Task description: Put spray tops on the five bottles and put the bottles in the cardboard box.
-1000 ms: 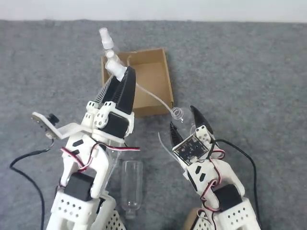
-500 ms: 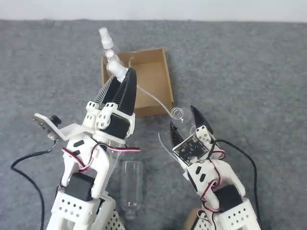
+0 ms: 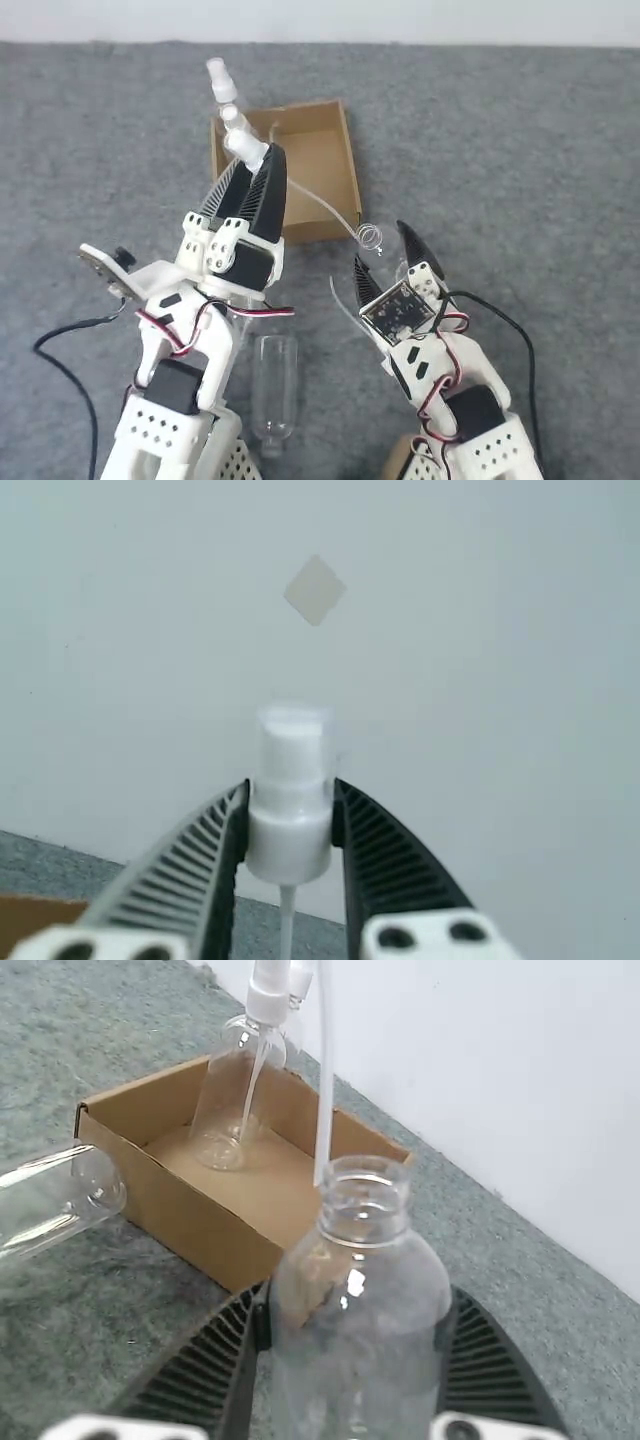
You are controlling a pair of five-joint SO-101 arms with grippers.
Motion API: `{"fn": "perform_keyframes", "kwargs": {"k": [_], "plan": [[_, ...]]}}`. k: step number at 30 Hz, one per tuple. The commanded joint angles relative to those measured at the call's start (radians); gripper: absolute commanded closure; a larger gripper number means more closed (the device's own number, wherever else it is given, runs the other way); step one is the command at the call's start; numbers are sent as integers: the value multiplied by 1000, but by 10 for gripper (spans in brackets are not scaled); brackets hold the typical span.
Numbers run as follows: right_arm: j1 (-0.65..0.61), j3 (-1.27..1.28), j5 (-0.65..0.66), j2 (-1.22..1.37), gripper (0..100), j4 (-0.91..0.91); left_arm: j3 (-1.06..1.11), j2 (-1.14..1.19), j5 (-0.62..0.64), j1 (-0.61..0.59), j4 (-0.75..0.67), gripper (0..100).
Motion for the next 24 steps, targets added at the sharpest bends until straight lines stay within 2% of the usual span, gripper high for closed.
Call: {"fn": "perform_keyframes", "kwargs": {"k": [1, 24], "plan": [[-8, 25, 11, -16, 819, 5, -21, -14, 15, -2, -32, 988], [-8, 25, 9, -16, 819, 5, -127, -14, 74, -5, -37, 988]]}}
